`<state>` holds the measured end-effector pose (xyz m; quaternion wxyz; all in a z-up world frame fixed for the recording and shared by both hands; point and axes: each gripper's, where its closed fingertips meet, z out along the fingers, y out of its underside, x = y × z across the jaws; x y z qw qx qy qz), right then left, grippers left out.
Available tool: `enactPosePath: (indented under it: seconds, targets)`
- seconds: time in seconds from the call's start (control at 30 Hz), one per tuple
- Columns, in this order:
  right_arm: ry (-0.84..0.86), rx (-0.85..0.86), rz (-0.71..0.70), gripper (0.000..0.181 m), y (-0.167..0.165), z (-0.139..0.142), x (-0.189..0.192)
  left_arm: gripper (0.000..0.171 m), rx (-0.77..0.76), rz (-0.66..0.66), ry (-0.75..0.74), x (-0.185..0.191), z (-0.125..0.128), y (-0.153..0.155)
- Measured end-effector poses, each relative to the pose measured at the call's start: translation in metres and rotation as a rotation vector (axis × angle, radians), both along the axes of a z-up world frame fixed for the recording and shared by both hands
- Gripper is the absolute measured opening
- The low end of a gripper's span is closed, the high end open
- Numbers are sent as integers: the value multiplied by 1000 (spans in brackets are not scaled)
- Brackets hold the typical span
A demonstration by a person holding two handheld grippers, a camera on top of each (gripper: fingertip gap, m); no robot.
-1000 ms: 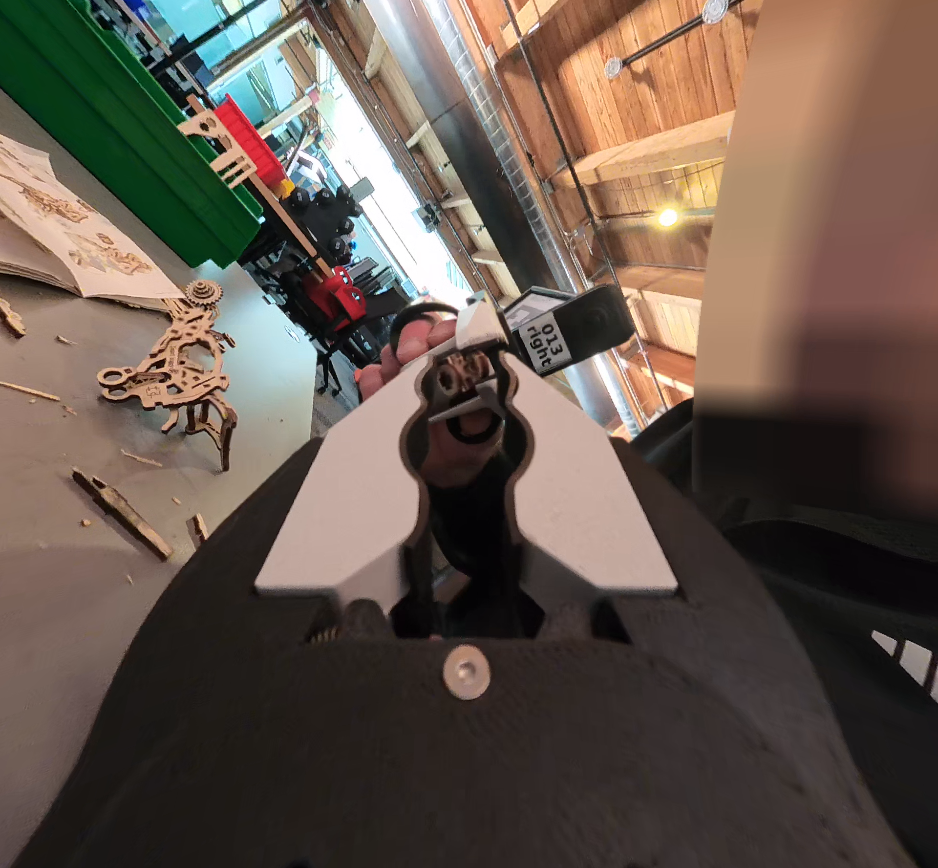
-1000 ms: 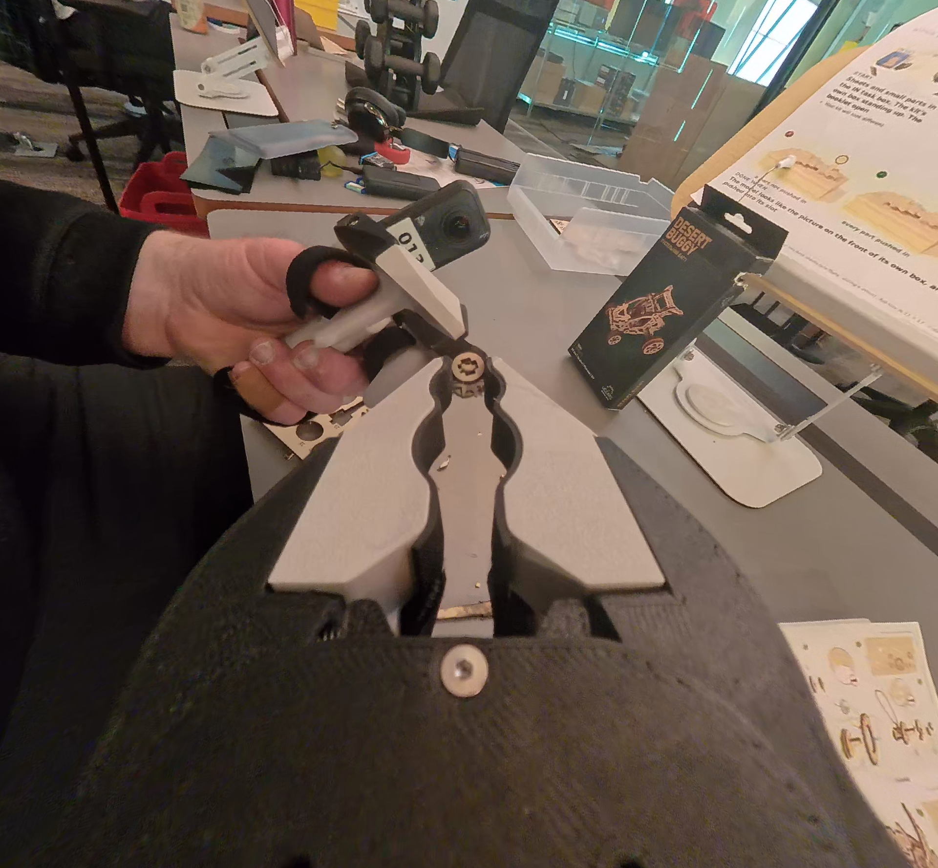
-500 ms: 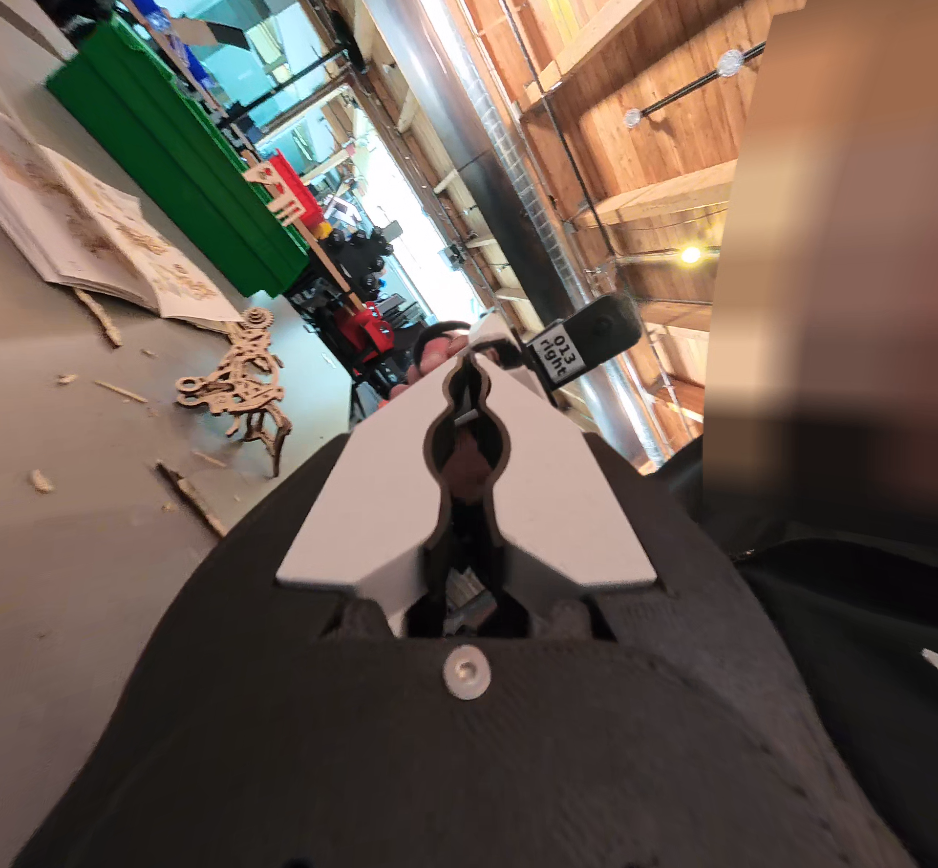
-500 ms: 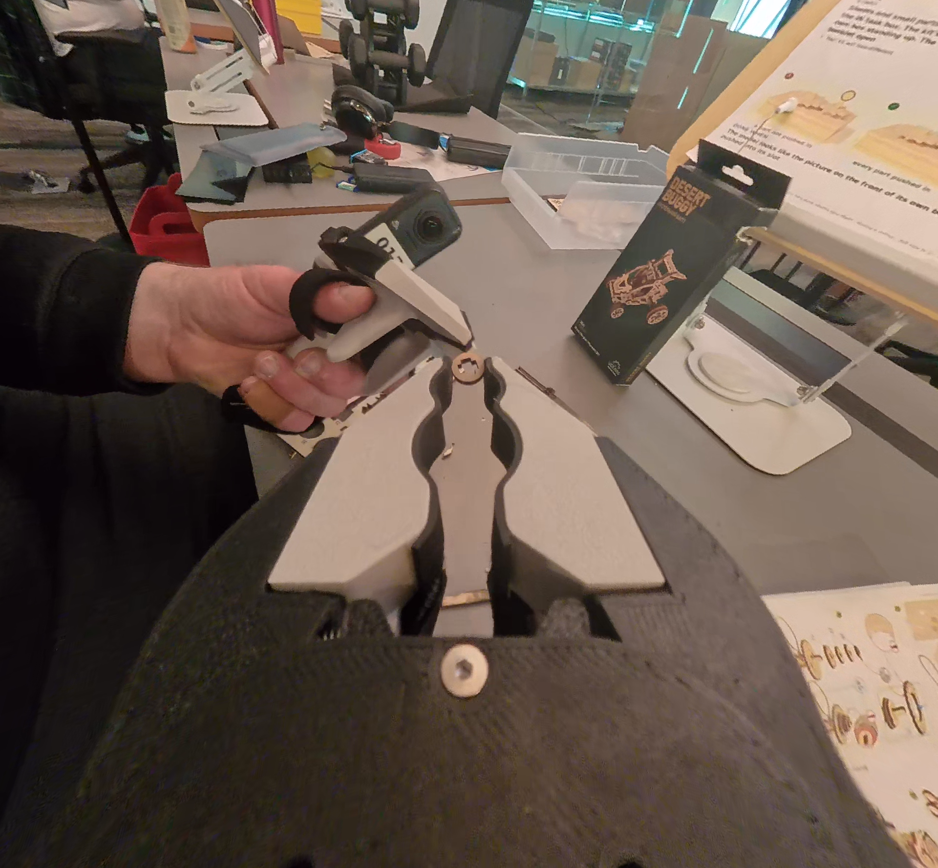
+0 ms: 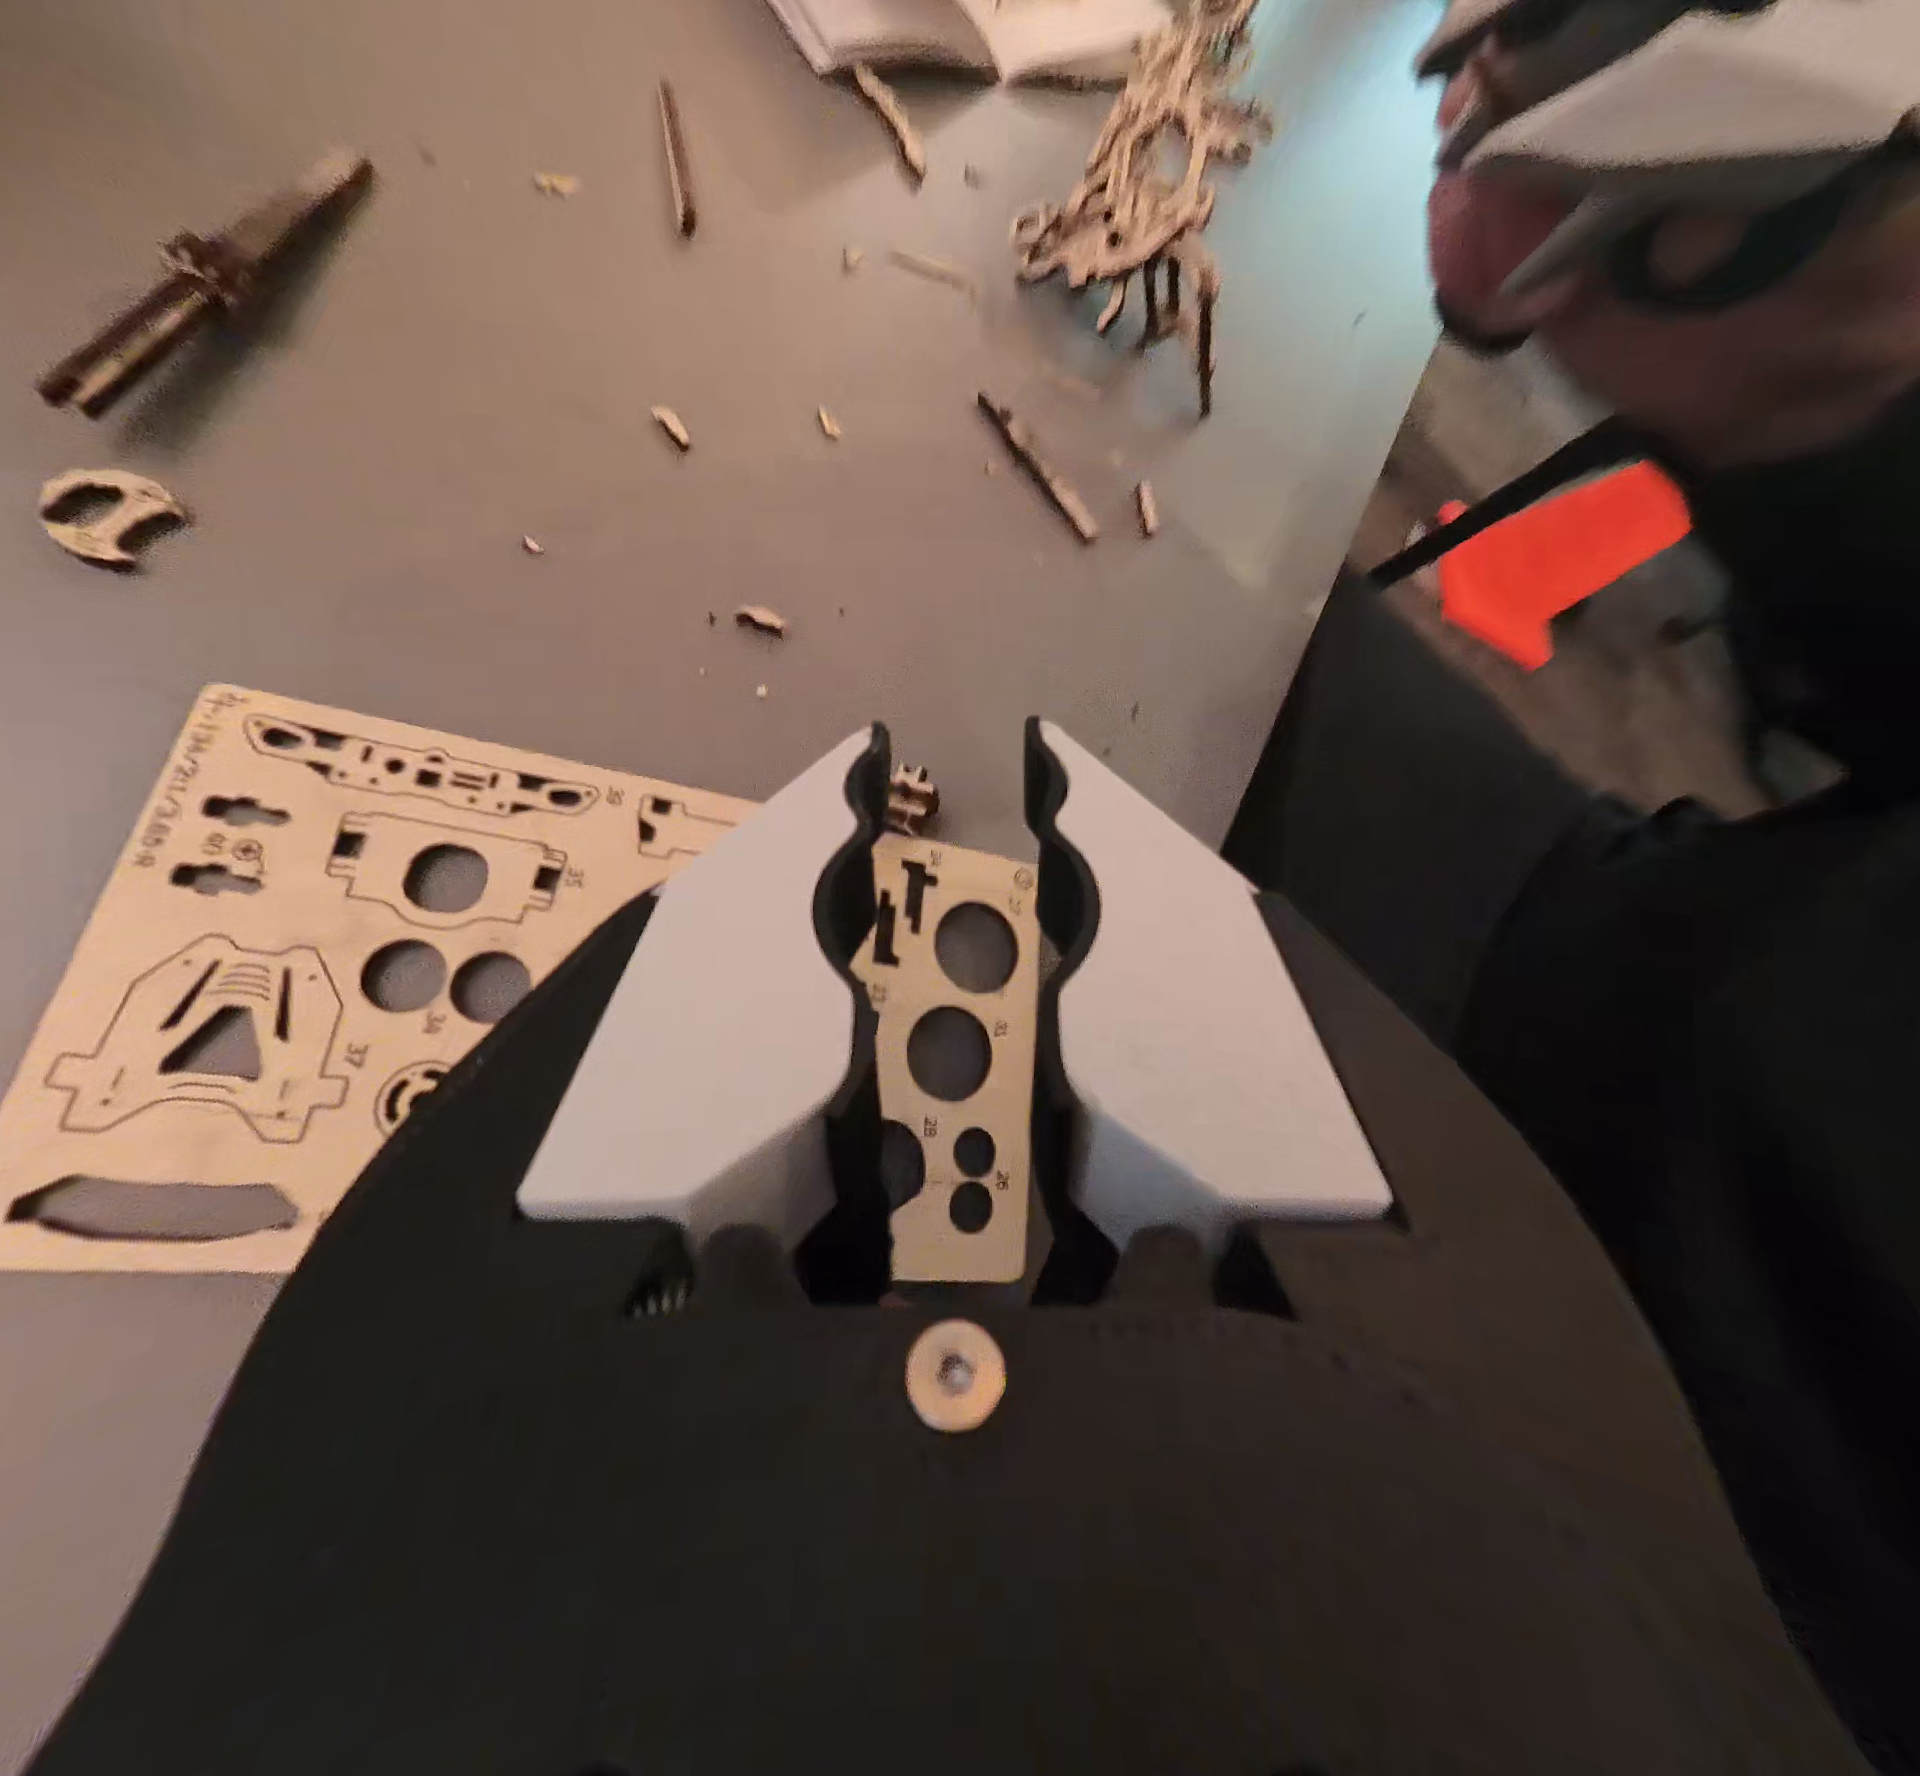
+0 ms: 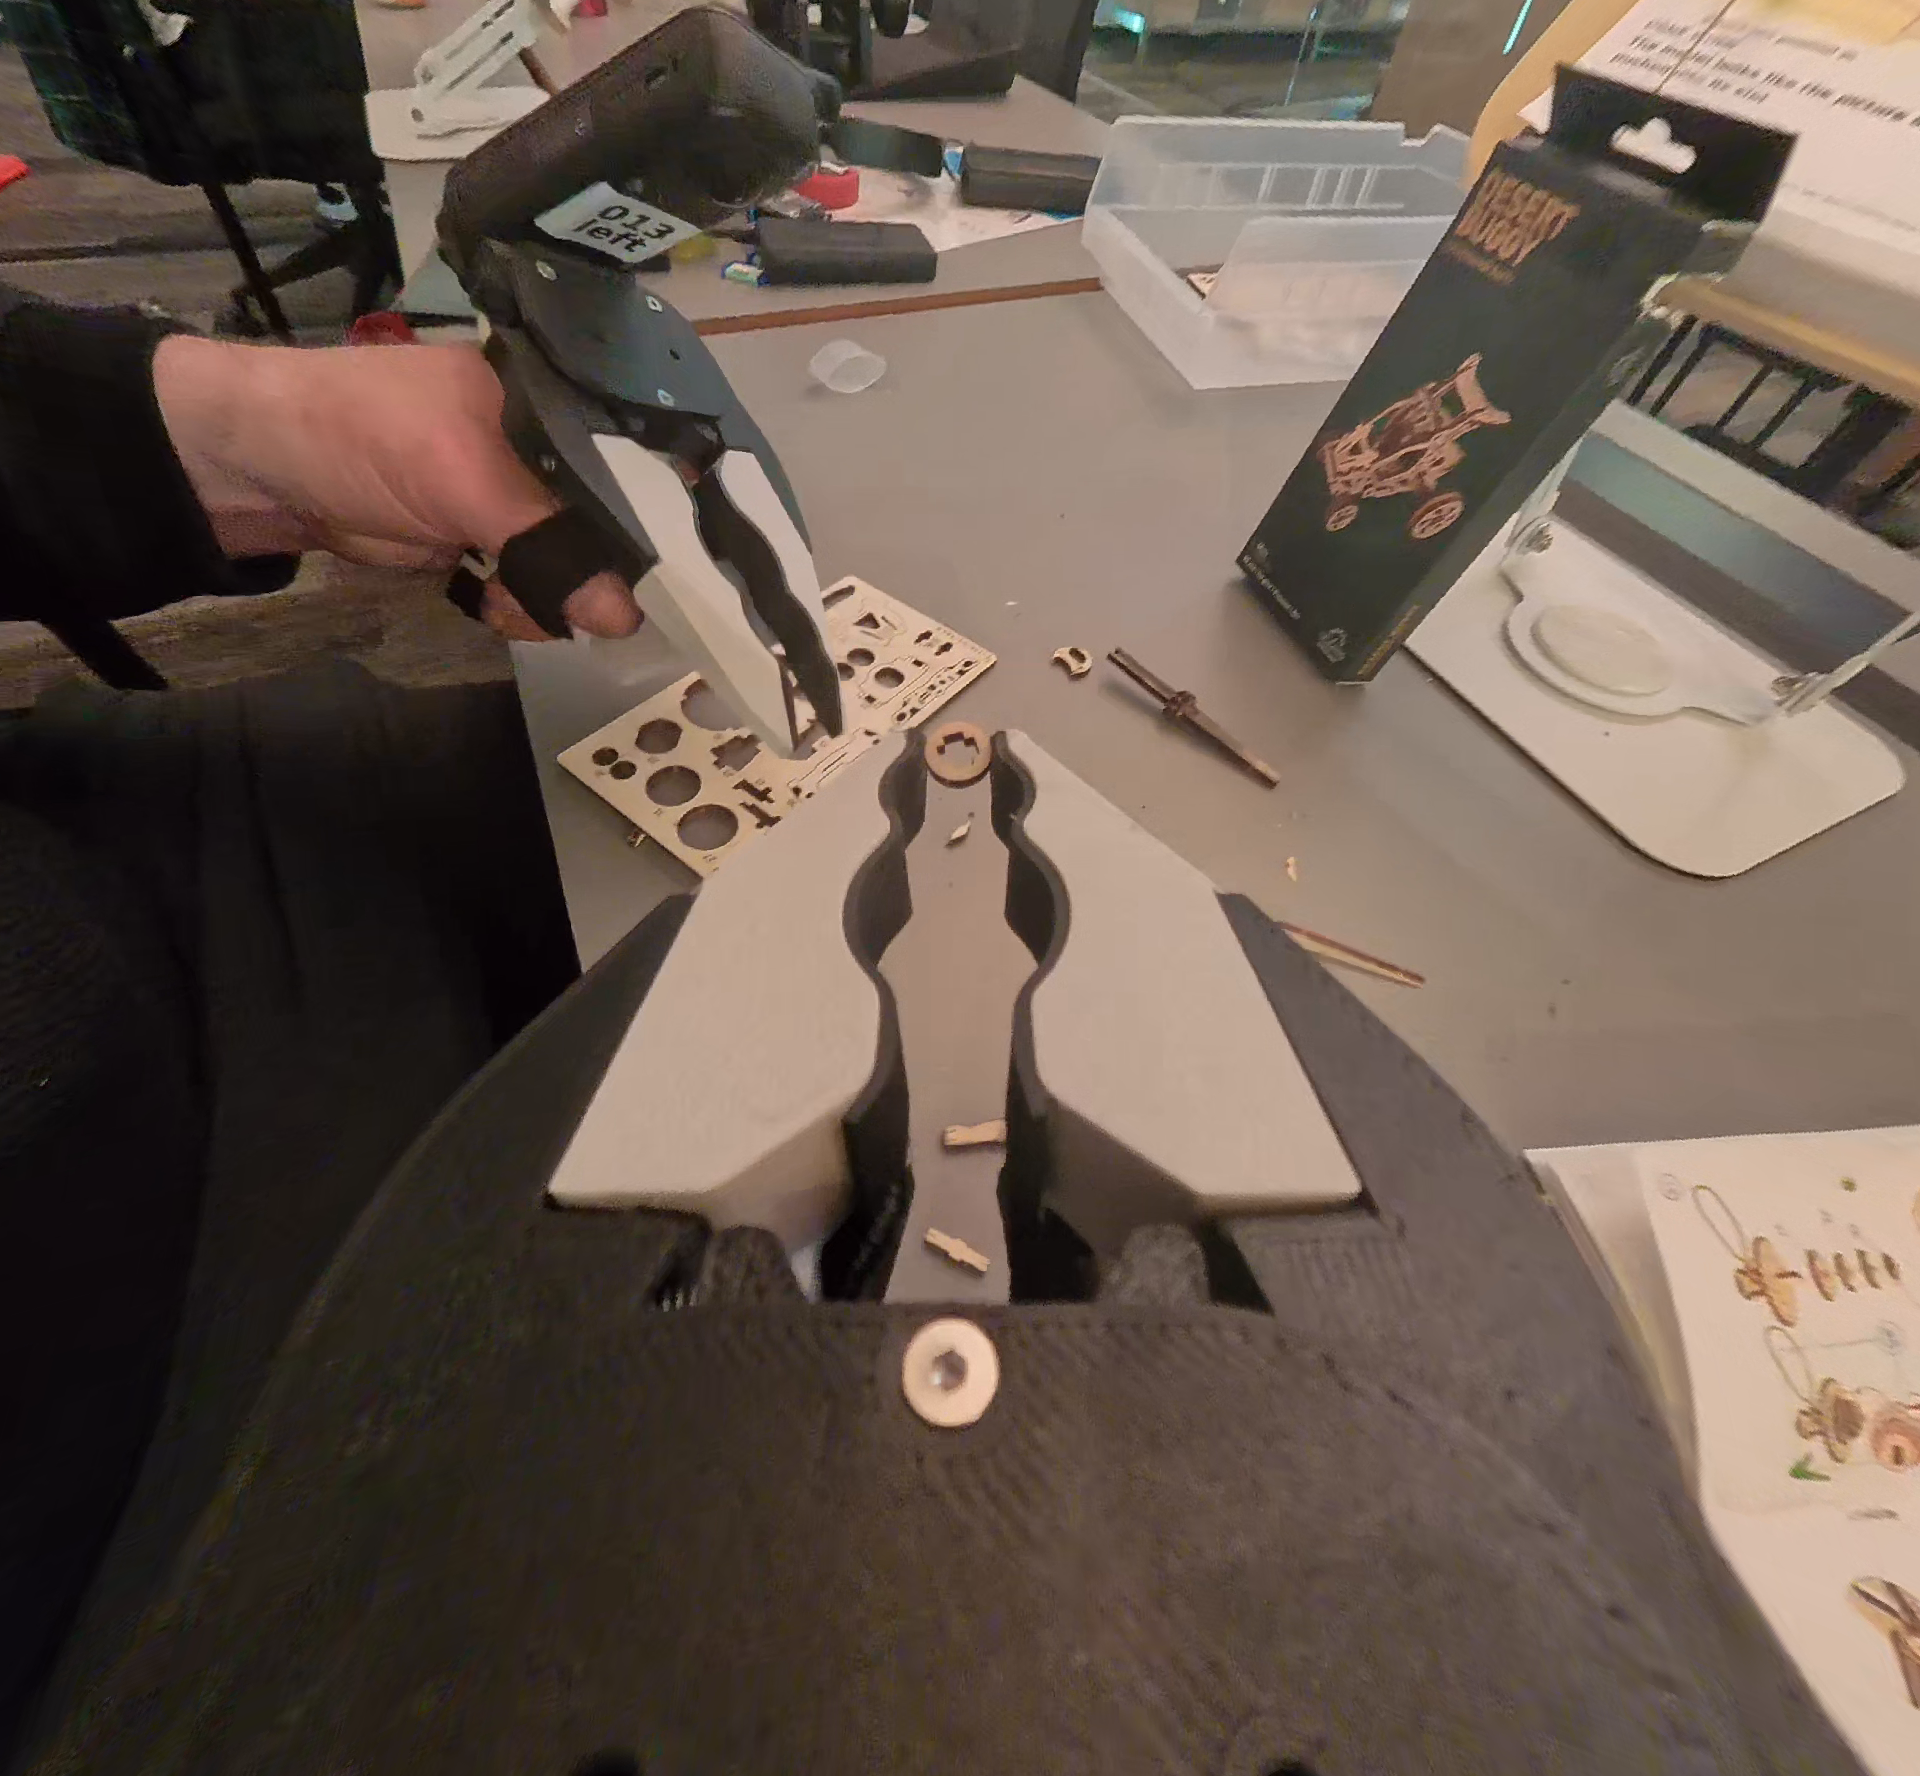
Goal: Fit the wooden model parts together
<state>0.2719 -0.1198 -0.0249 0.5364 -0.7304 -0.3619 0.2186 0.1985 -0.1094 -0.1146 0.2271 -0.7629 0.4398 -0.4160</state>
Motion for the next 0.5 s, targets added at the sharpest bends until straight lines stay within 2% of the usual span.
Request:
enactPosePath:
  seconds: [0.17, 0.23, 0.27, 0.3, 0.37, 0.5]
  targets:
    - [-5, -27, 20, 9, -1, -8, -5, 32, 200, -84, 244, 7, -35, -7]
    - [-3, -29, 22, 9, -2, -8, -5, 25, 246, -108, 295, 9, -43, -9]
    - [-3, -30, 22, 9, -2, -8, -5, 15, 254, -107, 299, 10, -42, -9]
    - [-4, -31, 23, 9, -2, -9, -5, 12, 261, -106, 308, 12, -43, -9]
    - [-2, -31, 23, 9, -2, -9, -4, 12, 288, -103, 295, 19, -40, -7]
    - [12, -36, 13, 9, 0, -8, 0, 12, 295, -124, 141, 62, -20, -11]
